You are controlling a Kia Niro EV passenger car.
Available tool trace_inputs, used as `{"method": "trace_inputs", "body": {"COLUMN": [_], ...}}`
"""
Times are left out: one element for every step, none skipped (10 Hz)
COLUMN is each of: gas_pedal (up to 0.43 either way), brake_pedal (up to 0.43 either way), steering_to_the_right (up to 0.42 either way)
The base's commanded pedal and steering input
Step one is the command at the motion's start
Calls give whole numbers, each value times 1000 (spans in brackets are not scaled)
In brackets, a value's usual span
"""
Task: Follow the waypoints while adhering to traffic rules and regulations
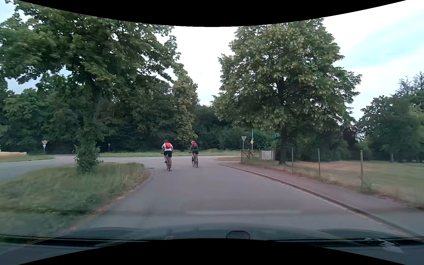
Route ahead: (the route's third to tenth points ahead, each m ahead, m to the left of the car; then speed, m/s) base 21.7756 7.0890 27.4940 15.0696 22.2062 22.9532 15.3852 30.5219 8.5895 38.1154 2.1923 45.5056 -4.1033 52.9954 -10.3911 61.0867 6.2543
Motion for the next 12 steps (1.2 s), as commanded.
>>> {"method": "trace_inputs", "body": {"gas_pedal": [0, 0, 0, 0, 0, 0, 0, 0, 0, 0, 0, 0], "brake_pedal": [0, 0, 0, 6, 6, 12, 18, 37, 73, 98, 116, 128], "steering_to_the_right": [-56, -58, -61, -63, -65, -67, -70, -74, -77, -81, -87, -92]}}
